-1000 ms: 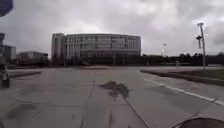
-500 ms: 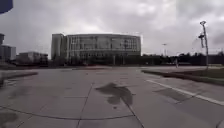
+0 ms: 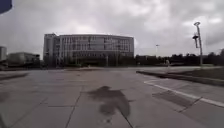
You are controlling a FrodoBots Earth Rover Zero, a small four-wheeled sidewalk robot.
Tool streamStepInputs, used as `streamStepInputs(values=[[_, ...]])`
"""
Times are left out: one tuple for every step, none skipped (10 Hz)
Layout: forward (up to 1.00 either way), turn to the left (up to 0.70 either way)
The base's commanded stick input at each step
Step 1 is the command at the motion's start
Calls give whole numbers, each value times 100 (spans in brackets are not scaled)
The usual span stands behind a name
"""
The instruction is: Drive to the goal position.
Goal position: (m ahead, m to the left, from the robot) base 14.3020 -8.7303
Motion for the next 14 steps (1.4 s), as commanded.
streamStepInputs(values=[[70,0],[70,0],[70,0],[70,0],[70,0],[70,0],[70,0],[70,0],[70,0],[70,0],[70,0],[70,0],[70,0],[70,0]])
